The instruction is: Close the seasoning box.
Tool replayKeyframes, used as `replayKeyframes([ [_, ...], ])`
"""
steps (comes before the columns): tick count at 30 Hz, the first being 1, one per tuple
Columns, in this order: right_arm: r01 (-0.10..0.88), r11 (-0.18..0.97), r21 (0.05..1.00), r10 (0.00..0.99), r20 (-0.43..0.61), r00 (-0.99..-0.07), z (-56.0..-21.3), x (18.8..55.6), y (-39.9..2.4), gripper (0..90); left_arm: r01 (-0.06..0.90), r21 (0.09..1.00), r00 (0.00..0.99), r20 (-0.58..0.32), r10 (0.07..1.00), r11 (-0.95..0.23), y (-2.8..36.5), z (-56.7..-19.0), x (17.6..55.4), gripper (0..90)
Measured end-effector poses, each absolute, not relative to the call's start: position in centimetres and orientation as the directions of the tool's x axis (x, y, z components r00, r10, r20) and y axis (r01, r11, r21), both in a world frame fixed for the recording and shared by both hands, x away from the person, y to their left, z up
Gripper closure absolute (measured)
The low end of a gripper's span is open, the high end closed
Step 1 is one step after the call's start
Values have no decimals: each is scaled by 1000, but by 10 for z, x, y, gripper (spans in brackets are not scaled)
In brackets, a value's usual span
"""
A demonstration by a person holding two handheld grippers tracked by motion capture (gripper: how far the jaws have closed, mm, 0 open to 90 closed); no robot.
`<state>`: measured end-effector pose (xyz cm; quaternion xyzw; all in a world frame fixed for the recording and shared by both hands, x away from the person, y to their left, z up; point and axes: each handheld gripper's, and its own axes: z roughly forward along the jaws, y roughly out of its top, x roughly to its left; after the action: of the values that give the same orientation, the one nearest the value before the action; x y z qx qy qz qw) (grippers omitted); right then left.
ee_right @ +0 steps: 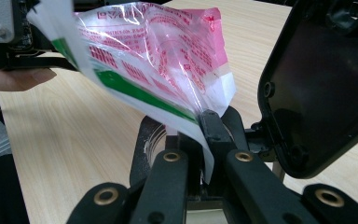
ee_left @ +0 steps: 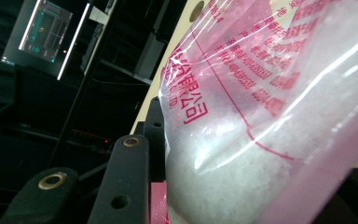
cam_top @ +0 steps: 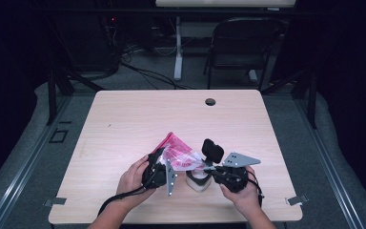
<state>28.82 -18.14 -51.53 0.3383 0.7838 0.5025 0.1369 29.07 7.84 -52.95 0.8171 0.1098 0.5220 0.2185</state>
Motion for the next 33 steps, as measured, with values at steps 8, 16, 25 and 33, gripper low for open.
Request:
replayKeyframes([
  [8,389,259,884,667,128,-735,-515,288,-179,887,-22,491,449,783,430,-871,81,-535,292,667],
  [16,386,255,887,666,128,-735,-514,288,-177,886,2,489,467,771,433,-872,81,-543,292,661],
  [25,379,258,889,663,123,-739,-512,289,-175,886,32,516,502,732,460,-856,83,-552,293,663],
  [33,376,251,892,658,128,-742,-511,289,-173,885,65,551,537,684,495,-832,84,-560,294,663],
])
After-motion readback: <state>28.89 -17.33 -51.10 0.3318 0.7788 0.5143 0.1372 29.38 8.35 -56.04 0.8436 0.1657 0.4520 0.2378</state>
